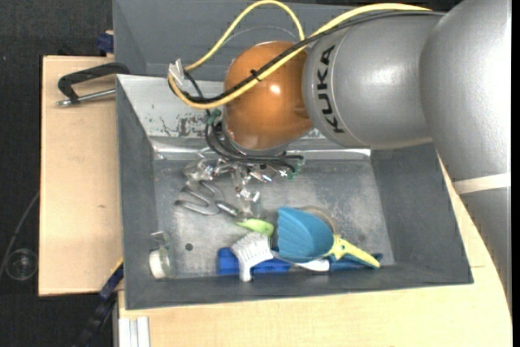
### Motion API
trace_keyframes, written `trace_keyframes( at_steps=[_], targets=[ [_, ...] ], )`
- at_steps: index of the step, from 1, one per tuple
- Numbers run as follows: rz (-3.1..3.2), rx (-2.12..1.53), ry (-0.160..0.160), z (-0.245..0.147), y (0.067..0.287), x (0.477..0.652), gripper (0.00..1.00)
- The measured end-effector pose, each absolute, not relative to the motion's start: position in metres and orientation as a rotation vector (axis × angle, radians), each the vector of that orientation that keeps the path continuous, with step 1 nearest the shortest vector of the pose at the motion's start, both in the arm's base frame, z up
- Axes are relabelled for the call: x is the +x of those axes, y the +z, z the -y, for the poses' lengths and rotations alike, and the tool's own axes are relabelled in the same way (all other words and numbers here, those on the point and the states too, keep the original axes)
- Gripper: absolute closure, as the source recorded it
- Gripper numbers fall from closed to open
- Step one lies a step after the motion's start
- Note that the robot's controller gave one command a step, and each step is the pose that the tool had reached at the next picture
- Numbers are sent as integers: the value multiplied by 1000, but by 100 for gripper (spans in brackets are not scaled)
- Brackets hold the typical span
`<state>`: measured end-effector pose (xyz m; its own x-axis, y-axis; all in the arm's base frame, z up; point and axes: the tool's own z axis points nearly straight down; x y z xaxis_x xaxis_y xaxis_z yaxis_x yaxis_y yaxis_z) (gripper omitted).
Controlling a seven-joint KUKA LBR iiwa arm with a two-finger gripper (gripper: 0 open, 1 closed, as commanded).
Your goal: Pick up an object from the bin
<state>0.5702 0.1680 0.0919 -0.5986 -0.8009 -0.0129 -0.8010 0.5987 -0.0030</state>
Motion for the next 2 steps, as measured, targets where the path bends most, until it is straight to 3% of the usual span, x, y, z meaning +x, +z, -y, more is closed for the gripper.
trace_keyframes(
  at_steps=[1, 2],
  targets=[
    [-2900, -1147, 10, -141, 72, 557, 100],
    [-2901, -1146, 10, -141, 72, 557, 100]
  ],
)
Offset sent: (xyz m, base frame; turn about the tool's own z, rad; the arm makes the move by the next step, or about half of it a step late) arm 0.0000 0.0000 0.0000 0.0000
